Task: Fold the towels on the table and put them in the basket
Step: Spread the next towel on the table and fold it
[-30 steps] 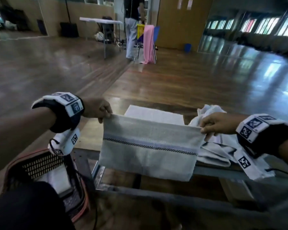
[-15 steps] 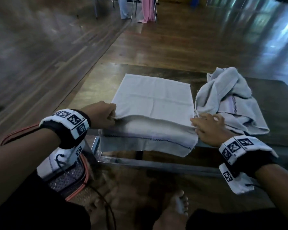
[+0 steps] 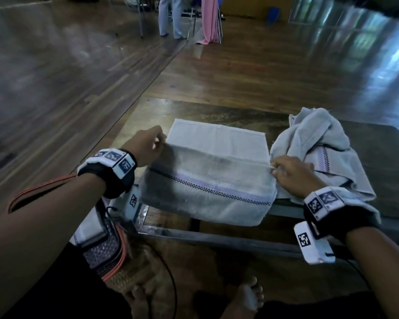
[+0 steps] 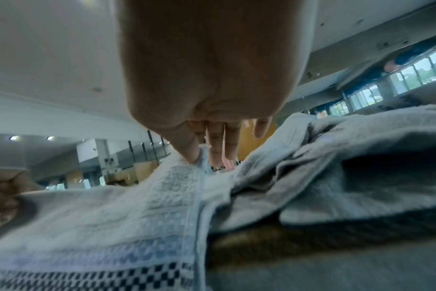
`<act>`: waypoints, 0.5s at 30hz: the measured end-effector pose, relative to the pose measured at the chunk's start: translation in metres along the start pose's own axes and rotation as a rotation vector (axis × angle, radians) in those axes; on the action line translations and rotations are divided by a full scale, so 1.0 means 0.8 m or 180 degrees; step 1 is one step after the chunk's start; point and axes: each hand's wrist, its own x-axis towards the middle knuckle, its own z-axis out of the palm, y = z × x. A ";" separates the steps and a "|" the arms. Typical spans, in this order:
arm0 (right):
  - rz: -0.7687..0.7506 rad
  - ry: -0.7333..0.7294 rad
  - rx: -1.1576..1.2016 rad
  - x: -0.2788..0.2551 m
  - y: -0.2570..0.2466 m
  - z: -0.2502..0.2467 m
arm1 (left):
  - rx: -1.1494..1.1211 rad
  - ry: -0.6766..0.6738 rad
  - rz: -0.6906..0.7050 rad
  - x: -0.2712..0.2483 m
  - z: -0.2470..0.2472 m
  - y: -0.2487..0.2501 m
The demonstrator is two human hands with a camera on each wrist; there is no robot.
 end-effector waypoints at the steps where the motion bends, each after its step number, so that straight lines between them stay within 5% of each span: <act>1: -0.0055 -0.0196 -0.0087 -0.003 0.000 0.007 | 0.0220 -0.0372 -0.0006 -0.005 0.004 -0.003; 4: -0.0305 -0.0705 -0.0481 -0.021 0.004 0.023 | 0.0852 -0.1156 0.0138 -0.026 0.011 -0.007; 10: -0.0495 -0.1206 -0.0629 -0.048 0.011 0.012 | 0.1012 -0.1608 0.0382 -0.066 -0.011 -0.004; 12: -0.0507 -0.1071 -0.0622 -0.042 0.008 0.001 | 0.0645 -0.1491 0.0409 -0.065 -0.018 0.004; 15: -0.0512 -0.0331 -0.0114 -0.020 0.002 -0.012 | 0.0203 -0.0583 0.0412 -0.038 -0.028 0.016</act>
